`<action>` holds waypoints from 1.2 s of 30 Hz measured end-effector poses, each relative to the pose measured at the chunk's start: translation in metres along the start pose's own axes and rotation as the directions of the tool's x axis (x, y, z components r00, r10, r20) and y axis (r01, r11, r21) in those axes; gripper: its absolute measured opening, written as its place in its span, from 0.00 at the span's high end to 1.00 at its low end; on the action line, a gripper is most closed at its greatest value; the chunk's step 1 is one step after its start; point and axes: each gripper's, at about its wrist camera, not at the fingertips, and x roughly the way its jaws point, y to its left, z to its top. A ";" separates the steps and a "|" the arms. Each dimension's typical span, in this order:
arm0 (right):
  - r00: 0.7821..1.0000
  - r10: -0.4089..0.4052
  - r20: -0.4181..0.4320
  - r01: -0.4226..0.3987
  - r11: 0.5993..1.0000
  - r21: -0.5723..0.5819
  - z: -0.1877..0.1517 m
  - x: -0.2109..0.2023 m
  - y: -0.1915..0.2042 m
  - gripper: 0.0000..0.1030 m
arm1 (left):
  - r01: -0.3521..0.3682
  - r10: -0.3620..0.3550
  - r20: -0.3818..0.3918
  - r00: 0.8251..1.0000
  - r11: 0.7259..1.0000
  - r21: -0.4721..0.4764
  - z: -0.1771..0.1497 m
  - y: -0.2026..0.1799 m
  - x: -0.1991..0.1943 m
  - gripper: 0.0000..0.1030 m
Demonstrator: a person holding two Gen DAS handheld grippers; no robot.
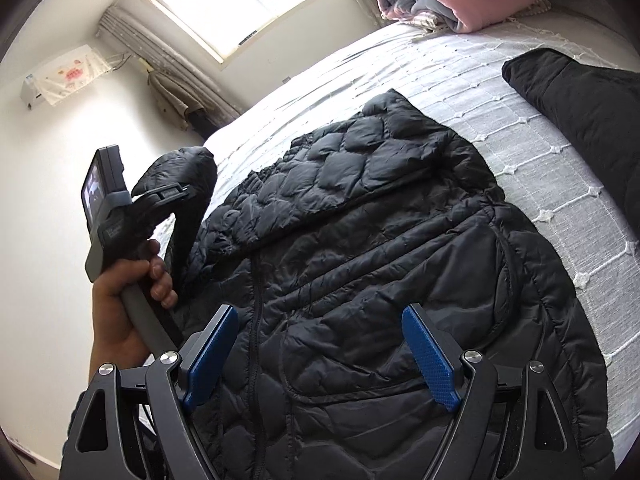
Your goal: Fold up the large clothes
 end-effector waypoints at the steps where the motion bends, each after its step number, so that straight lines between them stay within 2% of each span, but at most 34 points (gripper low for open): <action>1: 1.000 0.000 -0.006 0.000 1.000 -0.003 -0.001 0.001 0.001 0.18 | 0.010 -0.010 -0.006 1.000 1.000 0.006 -0.004 0.000 0.001 0.66; 2: 1.000 -0.001 -0.009 0.001 1.000 -0.007 -0.002 0.003 0.003 0.18 | 0.011 -0.011 -0.005 1.000 1.000 0.015 -0.008 -0.003 0.001 0.56; 3: 1.000 -0.004 -0.012 0.004 1.000 -0.011 -0.002 0.004 0.003 0.18 | 0.010 -0.010 0.000 1.000 1.000 0.030 -0.011 -0.005 0.001 0.51; 8: 0.999 -0.025 -0.026 0.025 1.000 -0.014 -0.005 0.011 0.003 0.18 | 0.009 -0.008 -0.011 1.000 0.993 0.119 -0.023 -0.021 0.004 0.49; 14: 0.999 -0.039 -0.035 0.039 0.999 0.003 -0.004 0.015 -0.003 0.18 | 0.022 -0.018 -0.037 0.999 0.992 0.125 -0.027 -0.027 0.013 0.48; 16: 0.998 -0.041 -0.038 0.041 0.999 0.003 -0.004 0.015 -0.003 0.18 | 0.024 -0.018 -0.047 0.999 0.991 0.131 -0.029 -0.029 0.016 0.45; 18: 0.998 -0.048 -0.042 0.048 0.999 0.005 -0.005 0.016 -0.004 0.18 | 0.024 -0.015 -0.060 0.998 0.988 0.151 -0.032 -0.038 0.022 0.35; 19: 0.998 -0.050 -0.045 0.051 0.999 0.009 -0.005 0.016 -0.005 0.18 | 0.027 -0.016 -0.069 0.998 0.986 0.162 -0.033 -0.042 0.025 0.32; 22: 0.997 -0.052 -0.054 0.053 0.998 0.029 -0.003 0.018 -0.010 0.18 | 0.057 -0.029 -0.122 0.992 0.972 0.229 -0.038 -0.067 0.043 0.31; 27: 0.996 -0.060 -0.065 0.063 0.997 0.046 -0.002 0.019 -0.017 0.17 | 0.038 0.005 -0.165 0.986 0.967 0.253 -0.044 -0.093 0.066 0.31; 28: 0.996 -0.060 -0.065 0.063 0.997 0.050 -0.001 0.019 -0.018 0.18 | 0.032 0.010 -0.167 0.986 0.969 0.246 -0.043 -0.092 0.069 0.32; 29: 0.996 -0.058 -0.067 0.061 0.997 0.056 -0.001 0.019 -0.019 0.18 | 0.025 0.015 -0.171 0.985 0.974 0.227 -0.042 -0.091 0.073 0.42; 30: 0.996 -0.051 -0.069 0.055 0.997 0.062 -0.001 0.018 -0.021 0.18 | 0.020 0.019 -0.176 0.984 0.976 0.215 -0.041 -0.090 0.075 0.61; 31: 0.997 -0.041 -0.073 0.046 0.997 0.069 -0.001 0.018 -0.022 0.18 | 0.006 0.032 -0.189 0.981 0.980 0.201 -0.040 -0.088 0.078 0.73; 32: 0.997 -0.031 -0.077 0.037 0.997 0.072 -0.001 0.018 -0.023 0.18 | 0.002 0.038 -0.211 0.977 0.983 0.184 -0.038 -0.085 0.082 0.91; 36: 0.996 -0.025 -0.085 0.033 0.996 0.084 -0.001 0.019 -0.026 0.18 | 0.041 -0.014 -0.204 0.979 0.991 0.131 -0.038 -0.078 0.068 0.95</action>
